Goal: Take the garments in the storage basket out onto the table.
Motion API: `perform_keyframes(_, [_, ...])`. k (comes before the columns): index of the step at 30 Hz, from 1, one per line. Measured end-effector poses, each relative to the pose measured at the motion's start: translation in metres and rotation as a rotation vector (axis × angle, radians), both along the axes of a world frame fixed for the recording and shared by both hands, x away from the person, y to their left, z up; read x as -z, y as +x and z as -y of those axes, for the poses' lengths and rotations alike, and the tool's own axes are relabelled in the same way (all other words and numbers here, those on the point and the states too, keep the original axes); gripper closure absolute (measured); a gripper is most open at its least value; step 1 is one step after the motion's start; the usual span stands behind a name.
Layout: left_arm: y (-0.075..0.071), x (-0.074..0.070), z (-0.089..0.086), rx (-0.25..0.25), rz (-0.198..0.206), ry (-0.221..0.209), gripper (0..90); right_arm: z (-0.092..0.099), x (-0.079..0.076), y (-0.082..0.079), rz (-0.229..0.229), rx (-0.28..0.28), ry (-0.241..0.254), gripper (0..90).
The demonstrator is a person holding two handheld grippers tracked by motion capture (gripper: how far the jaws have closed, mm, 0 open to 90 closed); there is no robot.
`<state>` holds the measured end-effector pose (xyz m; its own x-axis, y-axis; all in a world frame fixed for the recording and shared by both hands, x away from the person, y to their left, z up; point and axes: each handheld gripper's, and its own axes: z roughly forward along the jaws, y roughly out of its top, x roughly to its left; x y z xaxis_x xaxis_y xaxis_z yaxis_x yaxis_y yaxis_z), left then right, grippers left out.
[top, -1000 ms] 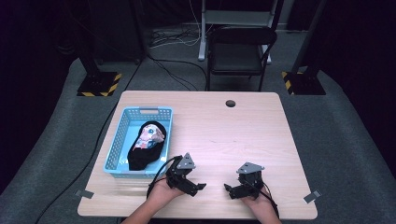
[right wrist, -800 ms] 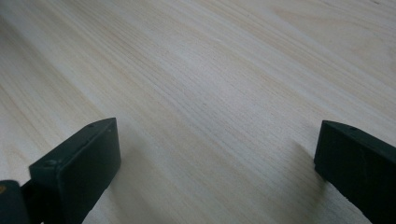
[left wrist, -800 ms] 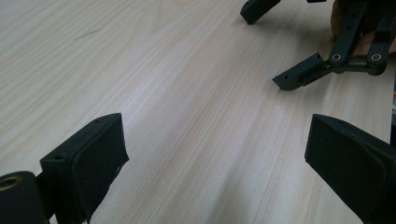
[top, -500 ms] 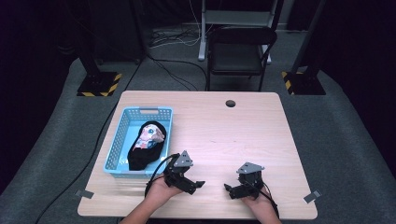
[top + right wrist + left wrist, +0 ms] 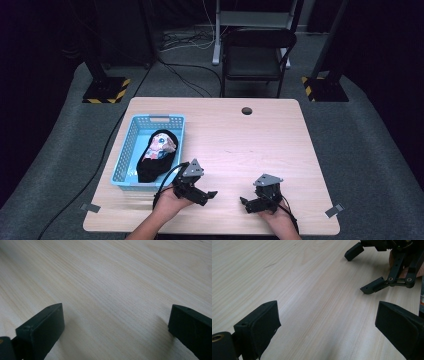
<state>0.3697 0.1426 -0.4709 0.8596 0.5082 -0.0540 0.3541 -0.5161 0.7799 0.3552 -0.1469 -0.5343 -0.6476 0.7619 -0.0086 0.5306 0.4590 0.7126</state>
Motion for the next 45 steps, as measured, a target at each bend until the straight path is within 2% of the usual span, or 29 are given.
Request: perform_keyframes(45, [0.009, -0.023, -0.035, -0.102, 0.034, -0.058, 5.1, 0.0, 0.0, 0.0, 0.0, 0.0, 0.0, 0.0])
